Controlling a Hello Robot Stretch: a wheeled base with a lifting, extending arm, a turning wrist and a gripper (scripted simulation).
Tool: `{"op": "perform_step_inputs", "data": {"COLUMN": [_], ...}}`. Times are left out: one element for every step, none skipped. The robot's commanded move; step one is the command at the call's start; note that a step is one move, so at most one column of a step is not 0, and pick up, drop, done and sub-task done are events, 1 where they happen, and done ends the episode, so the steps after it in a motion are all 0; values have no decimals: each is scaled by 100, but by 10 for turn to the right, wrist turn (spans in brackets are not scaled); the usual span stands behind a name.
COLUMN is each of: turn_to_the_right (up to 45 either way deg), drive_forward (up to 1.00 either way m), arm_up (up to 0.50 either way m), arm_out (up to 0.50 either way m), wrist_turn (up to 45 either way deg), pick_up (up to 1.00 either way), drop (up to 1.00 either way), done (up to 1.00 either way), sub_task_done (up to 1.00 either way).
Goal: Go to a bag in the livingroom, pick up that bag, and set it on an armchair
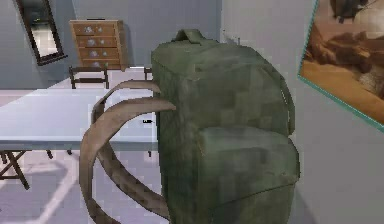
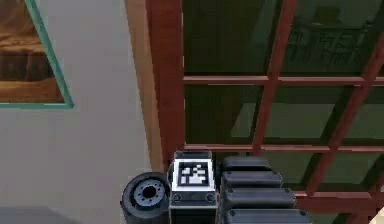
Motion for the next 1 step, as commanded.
{"op": "perform_step_inputs", "data": {"turn_to_the_right": [0], "drive_forward": [35], "arm_up": [0], "arm_out": [0], "wrist_turn": [0], "pick_up": [0], "drop": [0], "done": [0], "sub_task_done": [0]}}
